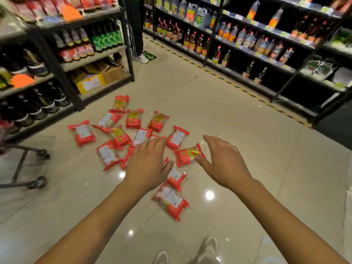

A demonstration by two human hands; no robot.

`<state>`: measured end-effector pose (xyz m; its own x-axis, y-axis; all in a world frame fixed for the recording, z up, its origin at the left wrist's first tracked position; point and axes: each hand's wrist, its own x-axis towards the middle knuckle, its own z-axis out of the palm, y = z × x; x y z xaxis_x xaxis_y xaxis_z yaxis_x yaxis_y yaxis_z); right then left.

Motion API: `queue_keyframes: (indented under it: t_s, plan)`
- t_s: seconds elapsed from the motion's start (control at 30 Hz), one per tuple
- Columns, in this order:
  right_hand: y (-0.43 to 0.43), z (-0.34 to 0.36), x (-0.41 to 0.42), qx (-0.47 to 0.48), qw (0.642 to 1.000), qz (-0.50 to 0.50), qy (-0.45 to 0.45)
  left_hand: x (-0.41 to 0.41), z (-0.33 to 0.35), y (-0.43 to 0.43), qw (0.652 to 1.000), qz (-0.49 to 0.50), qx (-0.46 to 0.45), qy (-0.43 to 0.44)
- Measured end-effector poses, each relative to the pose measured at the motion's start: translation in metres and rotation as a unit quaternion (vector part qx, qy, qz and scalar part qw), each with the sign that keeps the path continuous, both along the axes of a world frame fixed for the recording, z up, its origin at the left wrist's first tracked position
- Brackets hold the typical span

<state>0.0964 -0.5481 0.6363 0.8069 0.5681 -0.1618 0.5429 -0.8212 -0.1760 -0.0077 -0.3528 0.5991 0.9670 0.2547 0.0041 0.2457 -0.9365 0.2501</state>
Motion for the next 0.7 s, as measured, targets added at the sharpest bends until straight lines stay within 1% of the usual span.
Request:
queue_keyframes:
  t_s: [0.2,0.3,0.37,0.5,0.6,0.7]
  plan:
    - [0.039,-0.065,0.102,-0.007,0.993,0.111,0.047,0.040,-0.049,0.010,0.990,0.137,-0.002,0.031]
    - [0.053,-0.112,0.156,-0.007,0.983,0.156,0.100,0.070,-0.085,0.008,0.973,0.212,-0.029,0.080]
    - [0.062,-0.148,0.190,-0.009,0.974,0.176,0.142,0.092,-0.115,0.004,0.955,0.259,-0.058,0.129]
    - [0.081,-0.239,0.247,-0.030,0.957,0.188,0.219,0.130,-0.197,-0.004,0.920,0.333,-0.118,0.167]
    - [0.092,-0.324,0.271,-0.037,0.951,0.174,0.253,0.150,-0.279,-0.009,0.878,0.393,-0.190,0.195]
    - [0.098,-0.419,0.282,-0.061,0.944,0.148,0.288,0.158,-0.378,-0.018,0.833,0.451,-0.247,0.205]
